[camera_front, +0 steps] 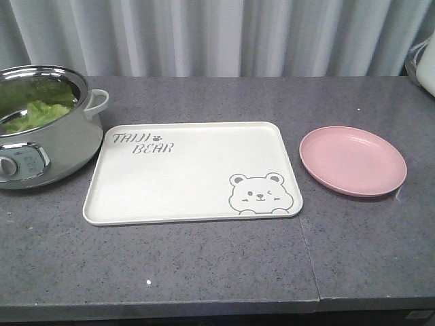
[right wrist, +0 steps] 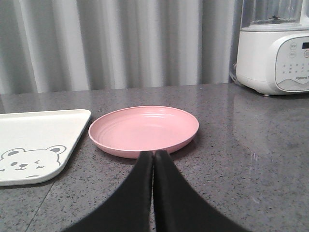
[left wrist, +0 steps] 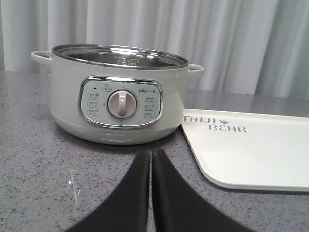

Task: Transfer vegetables to tray and serve
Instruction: 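Stop the base at the counter edge facing the tray and plate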

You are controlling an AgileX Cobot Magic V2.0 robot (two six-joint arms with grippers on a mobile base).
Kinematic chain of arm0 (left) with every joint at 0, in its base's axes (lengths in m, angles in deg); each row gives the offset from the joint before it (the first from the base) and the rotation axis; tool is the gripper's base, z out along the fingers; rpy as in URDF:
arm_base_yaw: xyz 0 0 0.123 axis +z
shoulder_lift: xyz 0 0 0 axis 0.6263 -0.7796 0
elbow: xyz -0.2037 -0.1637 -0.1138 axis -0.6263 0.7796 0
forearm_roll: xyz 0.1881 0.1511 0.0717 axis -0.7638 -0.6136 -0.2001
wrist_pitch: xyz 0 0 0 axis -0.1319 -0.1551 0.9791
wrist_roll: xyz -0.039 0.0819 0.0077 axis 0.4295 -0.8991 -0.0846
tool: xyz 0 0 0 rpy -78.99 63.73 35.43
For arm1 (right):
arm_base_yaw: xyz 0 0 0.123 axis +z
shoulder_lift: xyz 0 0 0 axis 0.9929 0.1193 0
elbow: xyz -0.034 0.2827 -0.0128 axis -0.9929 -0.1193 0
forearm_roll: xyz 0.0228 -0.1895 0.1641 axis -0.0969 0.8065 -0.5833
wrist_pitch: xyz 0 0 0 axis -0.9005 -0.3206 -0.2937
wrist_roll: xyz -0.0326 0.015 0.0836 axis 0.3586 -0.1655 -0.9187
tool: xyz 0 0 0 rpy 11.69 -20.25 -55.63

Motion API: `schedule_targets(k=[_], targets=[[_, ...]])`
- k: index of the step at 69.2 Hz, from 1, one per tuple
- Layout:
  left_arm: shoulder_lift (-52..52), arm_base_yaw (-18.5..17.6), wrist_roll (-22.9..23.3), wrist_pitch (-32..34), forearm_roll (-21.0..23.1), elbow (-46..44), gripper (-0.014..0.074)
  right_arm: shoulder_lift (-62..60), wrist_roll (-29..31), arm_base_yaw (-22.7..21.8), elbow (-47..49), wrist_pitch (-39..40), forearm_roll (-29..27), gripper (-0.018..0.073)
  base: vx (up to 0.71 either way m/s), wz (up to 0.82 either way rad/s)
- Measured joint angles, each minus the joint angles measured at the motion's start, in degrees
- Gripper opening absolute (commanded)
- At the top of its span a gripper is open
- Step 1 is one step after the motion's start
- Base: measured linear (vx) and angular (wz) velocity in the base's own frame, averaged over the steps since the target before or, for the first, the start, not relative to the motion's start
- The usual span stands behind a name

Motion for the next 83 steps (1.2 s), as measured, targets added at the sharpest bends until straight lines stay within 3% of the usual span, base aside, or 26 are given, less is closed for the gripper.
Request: schedule_targets(k=[83], targets=[[0.0, 0.0, 0.0, 0.0, 0.0, 0.0, -0.0006, 0.0, 0.0, 0.0, 0.0, 0.0, 0.0, -0.0001, 0.0, 0.01]])
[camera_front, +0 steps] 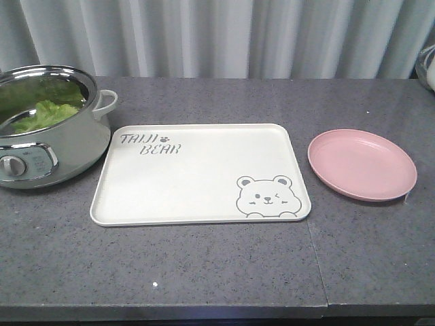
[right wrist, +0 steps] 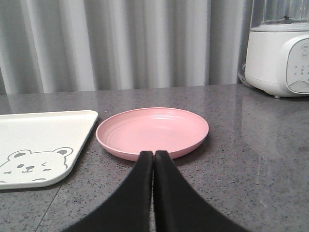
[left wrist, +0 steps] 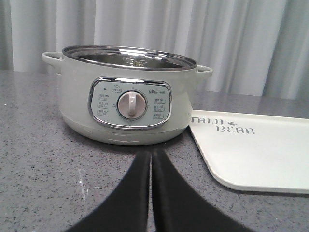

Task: Transfer vegetables to tray and serve
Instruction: 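Stop the base at the counter edge facing the tray and plate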

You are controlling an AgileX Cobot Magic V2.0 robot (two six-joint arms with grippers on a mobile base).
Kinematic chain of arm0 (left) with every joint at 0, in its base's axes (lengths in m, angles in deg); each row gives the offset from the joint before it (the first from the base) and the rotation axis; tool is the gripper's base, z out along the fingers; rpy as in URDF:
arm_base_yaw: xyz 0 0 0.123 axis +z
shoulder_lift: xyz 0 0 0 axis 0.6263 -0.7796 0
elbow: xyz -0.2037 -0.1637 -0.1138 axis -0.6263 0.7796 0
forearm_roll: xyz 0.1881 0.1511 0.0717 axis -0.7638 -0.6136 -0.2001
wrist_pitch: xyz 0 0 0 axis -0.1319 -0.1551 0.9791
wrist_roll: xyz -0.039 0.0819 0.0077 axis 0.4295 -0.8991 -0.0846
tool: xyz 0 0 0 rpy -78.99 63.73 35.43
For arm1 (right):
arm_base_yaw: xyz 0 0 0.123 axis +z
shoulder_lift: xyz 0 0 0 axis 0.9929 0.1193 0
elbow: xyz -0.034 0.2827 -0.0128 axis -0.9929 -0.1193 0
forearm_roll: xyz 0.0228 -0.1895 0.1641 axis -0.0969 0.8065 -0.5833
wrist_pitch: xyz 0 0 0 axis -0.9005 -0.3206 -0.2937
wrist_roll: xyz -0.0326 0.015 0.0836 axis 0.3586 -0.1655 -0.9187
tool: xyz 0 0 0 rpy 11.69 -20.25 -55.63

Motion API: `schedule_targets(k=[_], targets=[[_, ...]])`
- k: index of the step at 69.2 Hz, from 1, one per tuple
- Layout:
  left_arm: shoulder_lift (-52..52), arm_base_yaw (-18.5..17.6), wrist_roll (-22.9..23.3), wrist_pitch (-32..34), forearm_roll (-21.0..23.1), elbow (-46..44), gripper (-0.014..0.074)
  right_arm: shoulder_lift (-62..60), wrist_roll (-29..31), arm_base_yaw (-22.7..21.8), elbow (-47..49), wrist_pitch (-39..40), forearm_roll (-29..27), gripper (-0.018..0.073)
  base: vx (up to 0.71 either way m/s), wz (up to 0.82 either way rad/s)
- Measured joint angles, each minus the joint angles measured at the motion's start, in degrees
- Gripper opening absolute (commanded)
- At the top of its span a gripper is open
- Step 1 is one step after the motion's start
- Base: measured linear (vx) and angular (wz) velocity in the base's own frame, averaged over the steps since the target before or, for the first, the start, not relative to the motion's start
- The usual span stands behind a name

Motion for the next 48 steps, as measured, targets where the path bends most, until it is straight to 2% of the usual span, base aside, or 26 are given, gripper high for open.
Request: schedule_targets(k=[48], targets=[[0.0, 0.0, 0.0, 0.0, 0.0, 0.0, -0.0006, 0.0, 0.0, 0.0, 0.0, 0.0, 0.0, -0.0001, 0.0, 0.0]])
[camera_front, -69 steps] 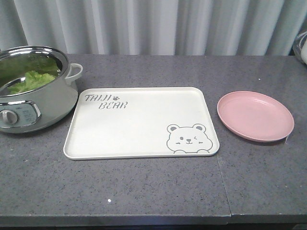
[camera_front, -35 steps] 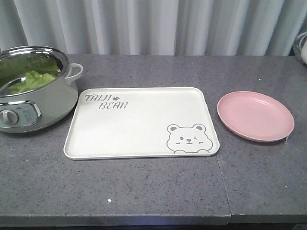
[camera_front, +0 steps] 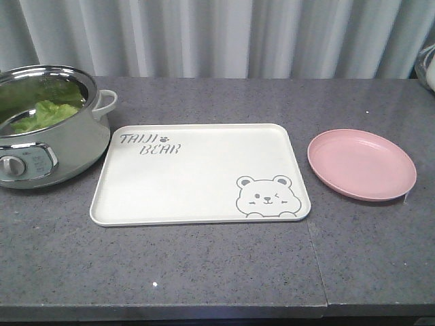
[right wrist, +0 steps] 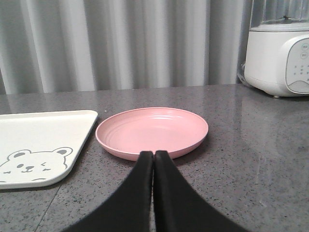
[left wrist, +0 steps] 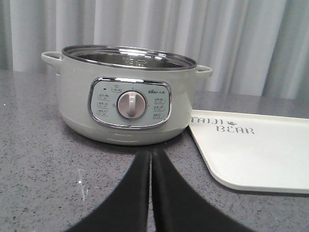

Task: Transfer vegetables to tray and serve
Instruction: 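Stop the base at the counter edge facing the tray and plate, then raise the left gripper, open it, and move it above the green pot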

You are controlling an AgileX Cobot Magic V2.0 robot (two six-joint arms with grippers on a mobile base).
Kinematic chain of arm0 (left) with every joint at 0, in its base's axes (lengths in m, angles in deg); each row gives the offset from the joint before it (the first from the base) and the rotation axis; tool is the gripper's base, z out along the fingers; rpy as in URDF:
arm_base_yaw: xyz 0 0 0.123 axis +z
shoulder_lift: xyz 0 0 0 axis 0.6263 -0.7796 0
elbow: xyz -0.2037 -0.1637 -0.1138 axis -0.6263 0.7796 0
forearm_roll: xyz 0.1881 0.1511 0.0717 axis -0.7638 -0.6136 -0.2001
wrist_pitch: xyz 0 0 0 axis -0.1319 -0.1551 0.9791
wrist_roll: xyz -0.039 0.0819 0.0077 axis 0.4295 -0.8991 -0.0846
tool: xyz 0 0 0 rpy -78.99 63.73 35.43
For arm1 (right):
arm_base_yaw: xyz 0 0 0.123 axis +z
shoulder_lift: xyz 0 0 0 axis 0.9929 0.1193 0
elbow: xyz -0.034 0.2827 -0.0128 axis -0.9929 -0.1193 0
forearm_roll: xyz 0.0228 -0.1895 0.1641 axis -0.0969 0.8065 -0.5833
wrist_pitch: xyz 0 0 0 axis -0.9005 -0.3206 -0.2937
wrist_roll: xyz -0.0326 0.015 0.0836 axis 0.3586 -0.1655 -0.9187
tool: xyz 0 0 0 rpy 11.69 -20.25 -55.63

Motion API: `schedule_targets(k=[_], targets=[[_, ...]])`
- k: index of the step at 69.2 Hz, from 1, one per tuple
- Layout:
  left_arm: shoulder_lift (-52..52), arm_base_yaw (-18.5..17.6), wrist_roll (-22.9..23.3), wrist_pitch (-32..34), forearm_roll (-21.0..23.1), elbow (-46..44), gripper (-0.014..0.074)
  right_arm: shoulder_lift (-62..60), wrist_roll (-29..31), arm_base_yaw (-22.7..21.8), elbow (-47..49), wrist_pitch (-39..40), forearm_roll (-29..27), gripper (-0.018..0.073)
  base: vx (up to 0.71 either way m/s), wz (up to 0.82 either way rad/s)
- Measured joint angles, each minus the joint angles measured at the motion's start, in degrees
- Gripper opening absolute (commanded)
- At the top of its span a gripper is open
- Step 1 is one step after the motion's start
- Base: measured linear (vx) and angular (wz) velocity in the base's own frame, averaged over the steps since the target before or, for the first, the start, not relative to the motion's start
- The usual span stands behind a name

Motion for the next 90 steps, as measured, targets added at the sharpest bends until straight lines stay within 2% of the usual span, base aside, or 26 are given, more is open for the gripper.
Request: schedule_targets(k=[73, 90], targets=[[0.0, 0.0, 0.2, 0.0, 0.0, 0.0, -0.0006, 0.0, -0.07, 0.0, 0.0, 0.0, 0.0, -0.0001, 0.0, 0.0], [0.0, 0.0, 4.15, 3.72, 0.0, 0.0, -0.0006, 0.0, -6.81, 0.0, 0.0, 7.42, -3.21, -0.0001, 0.0, 0.0]])
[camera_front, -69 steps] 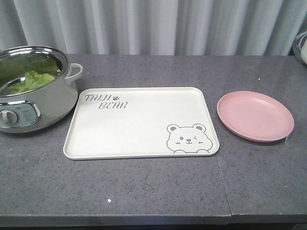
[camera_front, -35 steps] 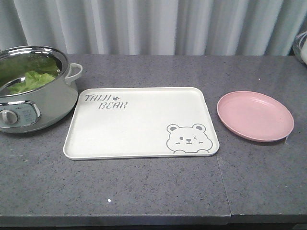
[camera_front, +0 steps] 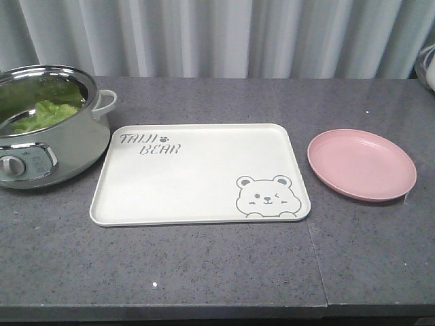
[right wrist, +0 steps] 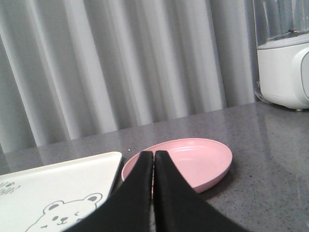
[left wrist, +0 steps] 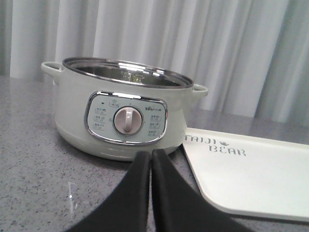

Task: Transfer vegetables to tray and serve
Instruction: 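Raise the left gripper, open it, and move it above the green pot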

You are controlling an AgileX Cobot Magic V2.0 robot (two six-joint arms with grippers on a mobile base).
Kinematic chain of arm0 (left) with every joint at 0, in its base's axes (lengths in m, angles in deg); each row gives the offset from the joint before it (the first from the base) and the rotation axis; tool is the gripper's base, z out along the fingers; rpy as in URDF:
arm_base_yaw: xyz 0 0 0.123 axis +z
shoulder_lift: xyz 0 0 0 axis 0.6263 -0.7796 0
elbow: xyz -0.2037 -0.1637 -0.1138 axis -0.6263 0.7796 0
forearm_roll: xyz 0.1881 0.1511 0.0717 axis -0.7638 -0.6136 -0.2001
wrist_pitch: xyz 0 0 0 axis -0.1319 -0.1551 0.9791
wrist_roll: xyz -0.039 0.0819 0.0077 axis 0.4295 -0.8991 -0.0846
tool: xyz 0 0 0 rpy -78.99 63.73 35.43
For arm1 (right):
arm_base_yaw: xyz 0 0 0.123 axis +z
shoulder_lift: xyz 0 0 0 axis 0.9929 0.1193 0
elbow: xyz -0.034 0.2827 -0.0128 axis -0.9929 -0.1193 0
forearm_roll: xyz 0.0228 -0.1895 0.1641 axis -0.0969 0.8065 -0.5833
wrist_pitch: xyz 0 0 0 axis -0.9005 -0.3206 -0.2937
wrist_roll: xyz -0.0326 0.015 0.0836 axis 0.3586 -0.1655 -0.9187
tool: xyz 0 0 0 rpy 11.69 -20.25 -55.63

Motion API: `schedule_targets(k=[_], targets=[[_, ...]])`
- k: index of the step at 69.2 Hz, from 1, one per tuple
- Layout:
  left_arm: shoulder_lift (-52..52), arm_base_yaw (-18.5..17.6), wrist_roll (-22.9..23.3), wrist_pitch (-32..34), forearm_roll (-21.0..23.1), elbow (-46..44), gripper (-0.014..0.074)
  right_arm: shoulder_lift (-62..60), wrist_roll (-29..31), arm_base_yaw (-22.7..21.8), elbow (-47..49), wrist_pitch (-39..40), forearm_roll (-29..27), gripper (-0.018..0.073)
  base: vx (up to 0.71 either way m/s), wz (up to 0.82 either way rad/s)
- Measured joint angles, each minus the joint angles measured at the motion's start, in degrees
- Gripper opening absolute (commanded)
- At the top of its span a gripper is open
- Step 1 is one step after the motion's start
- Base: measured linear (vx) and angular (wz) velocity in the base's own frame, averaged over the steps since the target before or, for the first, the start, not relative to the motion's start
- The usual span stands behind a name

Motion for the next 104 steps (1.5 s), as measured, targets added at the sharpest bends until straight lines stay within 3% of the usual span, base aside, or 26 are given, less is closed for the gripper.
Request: schedule_targets(k=[15, 28, 36, 48, 55, 61, 70, 79, 86, 96, 104], targets=[[0.0, 0.0, 4.23, 5.24, 0.0, 0.0, -0.0006, 0.0, -0.51, 0.0, 0.0, 1.39, -0.46, -0.0001, 0.0, 0.0], [0.0, 0.0, 19.53, 8.92, 0.05, 0.0, -0.0006, 0.0, -5.29, 0.0, 0.0, 1.49, -1.7, -0.0001, 0.0, 0.0], [0.0, 0.0, 23.41, 10.56, 0.05, 0.0, -0.0006, 0.0, -6.17, 0.0, 4.34, -0.86, -1.49, -0.0001, 0.0, 0.0], [0.0, 0.0, 23.95, 8.02, -2.1, -6.58, -0.0001, 6.5, -2.73, 0.0, 20.11, -10.43, -1.44, 0.0011, 0.0, 0.0], [0.0, 0.0, 23.95, 0.84, -6.21, -15.13, 0.0024, 12.92, 1.85, 0.0, 28.84, -15.53, -1.49, 0.0073, 0.0, 0.0], [-0.65, 0.0, 23.95, -7.65, -8.31, -22.31, 0.009, 17.51, 4.93, 0.0, 33.93, -16.73, -1.55, 0.0187, 0.0, 0.0], [-5.18, 0.0, 22.04, -19.89, -8.53, -31.37, 0.0277, 21.55, 6.28, 0.0, 37.03, -16.86, -1.55, 0.0468, 0.0, 0.0], [-8.9, 0.0, 21.55, -25.28, -7.59, -35.07, 0.0454, 22.35, 6.37, 0.0, 37.11, -17.62, -1.55, 0.0641, 0.0, 0.0], [-9.85, 0.0, 21.57, -25.94, -7.12, -35.31, 0.0512, 22.35, 6.39, 0.0, 37.11, -17.8, -1.55, 0.0648, 0.0, 0.0], [-10.31, 0.0, 21.04, -26.01, -5.93, -35.47, 0.0491, 22.35, 6.44, 0.0, 37.11, -18.42, -1.55, 0.0619, 0.0, 0.0], [-14.07, 0.0, 17.83, -27.17, -5.04, -38.51, 0.0468, 22.35, 7.96, 0.0, 37.11, -20.63, -1.49, 0.0589, 0.0, 0.0]])
